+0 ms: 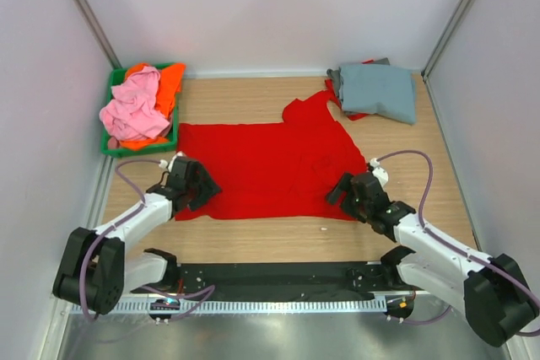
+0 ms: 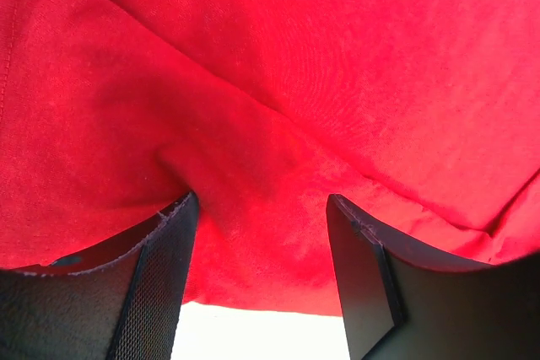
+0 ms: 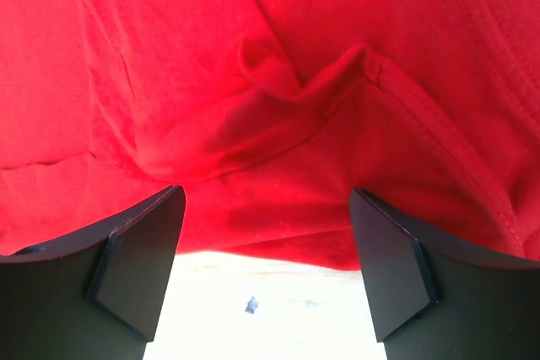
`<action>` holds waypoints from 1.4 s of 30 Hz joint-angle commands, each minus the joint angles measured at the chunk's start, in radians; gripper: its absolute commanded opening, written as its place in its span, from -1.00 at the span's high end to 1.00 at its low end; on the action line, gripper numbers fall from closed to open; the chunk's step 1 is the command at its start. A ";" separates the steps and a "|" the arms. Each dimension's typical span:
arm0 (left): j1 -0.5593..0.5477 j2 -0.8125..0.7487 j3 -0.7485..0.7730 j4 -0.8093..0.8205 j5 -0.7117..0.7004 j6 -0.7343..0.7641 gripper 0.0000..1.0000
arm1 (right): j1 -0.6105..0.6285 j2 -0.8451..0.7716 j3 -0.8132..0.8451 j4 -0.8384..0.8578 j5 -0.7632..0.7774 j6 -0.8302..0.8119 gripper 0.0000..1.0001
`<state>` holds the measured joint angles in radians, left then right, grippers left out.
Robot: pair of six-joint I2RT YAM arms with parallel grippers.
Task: Fold and stack the t-shirts
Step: Fold the tshirt
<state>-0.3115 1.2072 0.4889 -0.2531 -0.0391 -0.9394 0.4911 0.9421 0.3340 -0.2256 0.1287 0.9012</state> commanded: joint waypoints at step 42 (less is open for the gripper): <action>-0.074 -0.202 0.447 -0.580 -0.189 0.453 -0.69 | 0.207 0.920 1.030 -0.532 0.407 -0.415 -0.15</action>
<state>-0.3920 1.0115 0.9066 -0.8654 -0.2276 -0.5106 0.6987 1.8519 1.3258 -0.7418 0.5072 0.5022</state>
